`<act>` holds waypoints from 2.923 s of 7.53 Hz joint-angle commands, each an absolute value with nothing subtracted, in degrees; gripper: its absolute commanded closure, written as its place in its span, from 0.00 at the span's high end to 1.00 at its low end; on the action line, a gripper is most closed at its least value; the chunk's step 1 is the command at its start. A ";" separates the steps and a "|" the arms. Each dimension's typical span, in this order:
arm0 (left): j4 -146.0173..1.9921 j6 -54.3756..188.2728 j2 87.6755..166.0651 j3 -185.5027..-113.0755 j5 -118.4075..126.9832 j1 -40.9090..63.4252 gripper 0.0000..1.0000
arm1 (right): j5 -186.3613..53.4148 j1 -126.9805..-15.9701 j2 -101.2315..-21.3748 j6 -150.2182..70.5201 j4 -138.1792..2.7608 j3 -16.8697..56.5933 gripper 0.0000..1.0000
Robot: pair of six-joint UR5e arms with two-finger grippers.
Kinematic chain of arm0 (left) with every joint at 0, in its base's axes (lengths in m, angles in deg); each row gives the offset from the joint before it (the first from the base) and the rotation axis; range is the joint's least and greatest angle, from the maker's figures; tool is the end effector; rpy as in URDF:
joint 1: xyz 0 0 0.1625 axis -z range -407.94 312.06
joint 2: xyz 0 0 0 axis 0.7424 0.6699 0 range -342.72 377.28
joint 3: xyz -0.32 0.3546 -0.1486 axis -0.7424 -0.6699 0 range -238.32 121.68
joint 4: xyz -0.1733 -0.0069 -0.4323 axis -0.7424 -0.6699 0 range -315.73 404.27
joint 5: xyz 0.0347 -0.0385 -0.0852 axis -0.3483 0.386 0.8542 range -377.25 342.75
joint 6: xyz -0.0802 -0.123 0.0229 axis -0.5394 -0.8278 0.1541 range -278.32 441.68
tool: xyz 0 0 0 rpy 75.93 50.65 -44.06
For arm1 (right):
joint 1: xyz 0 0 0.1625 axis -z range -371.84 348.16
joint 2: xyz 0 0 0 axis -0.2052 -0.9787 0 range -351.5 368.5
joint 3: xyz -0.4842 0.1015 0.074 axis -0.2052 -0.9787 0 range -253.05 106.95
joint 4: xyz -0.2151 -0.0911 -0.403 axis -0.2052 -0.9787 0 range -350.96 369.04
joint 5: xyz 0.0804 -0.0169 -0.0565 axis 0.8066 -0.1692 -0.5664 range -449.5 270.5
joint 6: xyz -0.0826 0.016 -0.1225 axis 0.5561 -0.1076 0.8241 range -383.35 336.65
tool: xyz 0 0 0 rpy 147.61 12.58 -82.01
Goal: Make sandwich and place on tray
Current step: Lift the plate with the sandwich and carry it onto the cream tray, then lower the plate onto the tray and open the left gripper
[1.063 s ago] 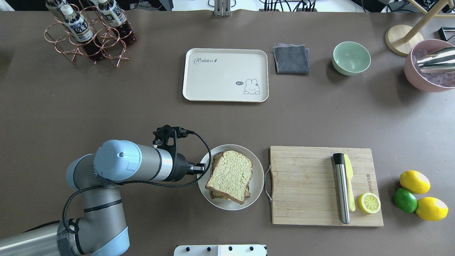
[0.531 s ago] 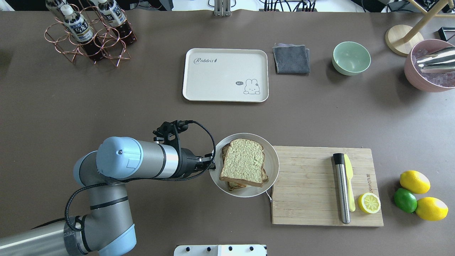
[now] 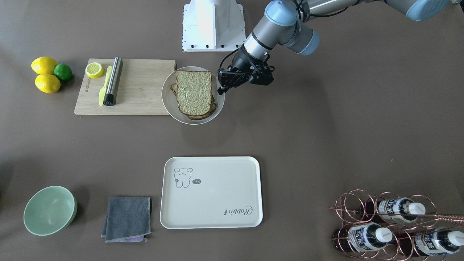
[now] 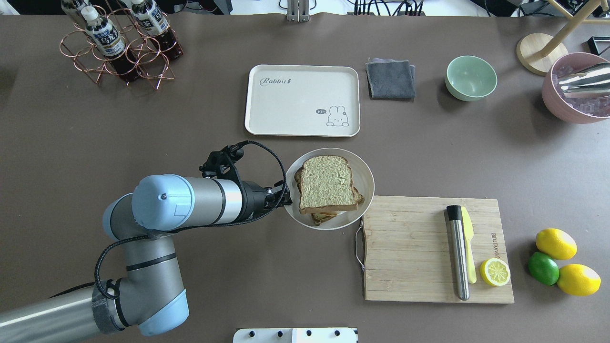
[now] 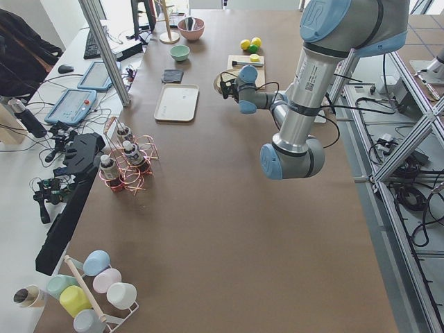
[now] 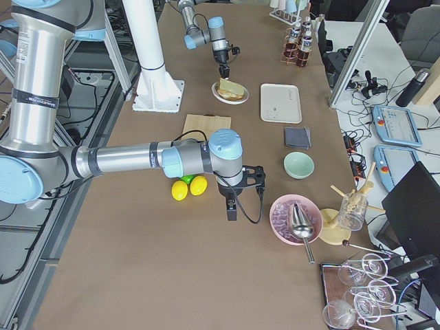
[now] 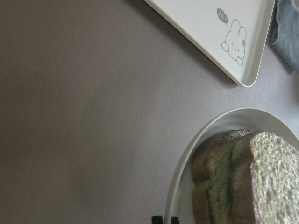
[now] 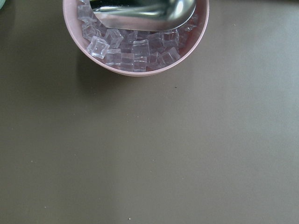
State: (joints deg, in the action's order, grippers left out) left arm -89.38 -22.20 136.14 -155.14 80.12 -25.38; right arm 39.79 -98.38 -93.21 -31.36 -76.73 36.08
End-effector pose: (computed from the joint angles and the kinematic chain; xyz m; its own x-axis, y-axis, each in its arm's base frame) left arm 0.6647 -0.3999 0.2696 0.1027 -0.3001 -0.9484 0.2974 0.9190 -0.2587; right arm 0.0113 -0.4635 0.6872 0.7656 -0.0362 0.6423 -0.0482 0.9924 0.1135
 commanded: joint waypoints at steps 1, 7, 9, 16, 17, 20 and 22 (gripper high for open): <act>-89.06 -23.35 139.17 -150.81 79.17 -21.58 0.00 | 39.88 -98.59 -93.27 -31.35 -76.83 35.94 0.99; -88.45 -24.32 153.40 -131.03 79.69 -11.48 0.00 | 41.11 -98.68 -93.10 -31.52 -76.83 34.88 0.99; -88.45 -24.05 155.09 -125.75 79.96 -9.27 0.00 | 41.29 -98.85 -93.10 -31.52 -76.83 34.71 0.99; -90.03 -24.05 157.37 -119.23 78.47 -11.72 0.00 | 41.29 -98.85 -92.48 -31.70 -76.66 34.00 0.99; -90.03 -23.97 157.37 -119.23 78.47 -11.81 0.00 | 41.29 -98.86 -92.48 -31.78 -76.66 34.01 0.99; -89.94 -19.25 157.29 -119.23 78.38 -11.73 0.00 | 41.29 -98.86 -92.39 -32.05 -76.66 33.92 0.99; -90.38 -17.65 156.15 -119.58 78.38 -11.81 0.97 | 41.29 -98.86 -92.48 -32.05 -76.66 33.92 0.99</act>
